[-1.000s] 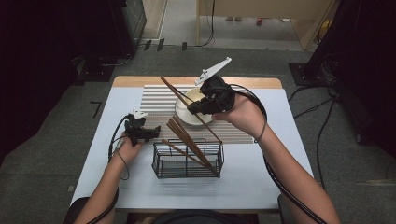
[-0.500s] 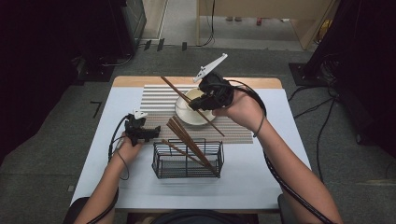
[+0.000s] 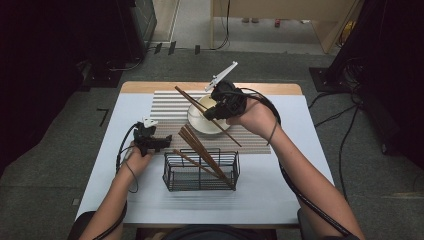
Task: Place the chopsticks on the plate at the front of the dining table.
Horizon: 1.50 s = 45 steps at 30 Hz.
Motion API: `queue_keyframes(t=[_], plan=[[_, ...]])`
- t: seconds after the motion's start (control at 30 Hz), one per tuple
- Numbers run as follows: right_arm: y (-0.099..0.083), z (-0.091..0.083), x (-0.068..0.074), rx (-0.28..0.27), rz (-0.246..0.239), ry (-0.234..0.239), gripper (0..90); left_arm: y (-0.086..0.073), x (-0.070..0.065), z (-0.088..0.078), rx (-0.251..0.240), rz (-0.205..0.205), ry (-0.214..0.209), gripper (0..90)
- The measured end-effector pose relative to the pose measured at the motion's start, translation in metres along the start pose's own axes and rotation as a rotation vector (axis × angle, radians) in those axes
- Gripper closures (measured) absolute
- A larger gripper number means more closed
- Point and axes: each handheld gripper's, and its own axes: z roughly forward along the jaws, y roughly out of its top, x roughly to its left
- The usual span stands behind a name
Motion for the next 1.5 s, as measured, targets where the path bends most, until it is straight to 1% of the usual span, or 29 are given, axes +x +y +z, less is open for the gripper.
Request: queue_keyframes(t=[0.13,0.23,0.47,0.57,0.63,0.7,0.73,1.13,1.5], plan=[[-0.001,0.006,-0.004,0.012,0.007,0.006,85.1,0.0,0.0,0.0,0.0,0.001,0.0,10.2],[-0.002,0.011,-0.006,0.023,0.01,0.001,85.2,0.0,0.0,0.0,0.001,0.001,0.0,10.2],[-0.004,0.022,-0.012,0.043,0.032,0.008,85.2,0.0,0.0,0.0,0.0,0.001,0.0,10.2],[-0.006,0.029,-0.015,0.057,0.037,0.003,85.2,0.0,0.0,0.0,-0.001,-0.001,0.0,10.2],[-0.006,0.03,-0.015,0.061,0.037,0.002,85.2,0.0,0.0,0.0,-0.002,-0.002,0.001,10.2],[-0.008,0.036,-0.019,0.071,0.04,-0.004,85.2,0.0,0.0,0.0,-0.001,-0.001,0.0,10.2],[-0.008,0.036,-0.019,0.071,0.04,-0.004,85.2,0.0,0.0,0.0,0.0,0.001,0.0,10.2],[-0.015,0.056,-0.032,0.118,0.072,-0.015,85.2,0.0,0.0,0.0,0.001,0.002,0.0,10.1],[-0.017,0.073,-0.039,0.159,0.077,-0.02,85.2,0.0,0.0,0.0,0.001,0.002,0.0,10.1]])
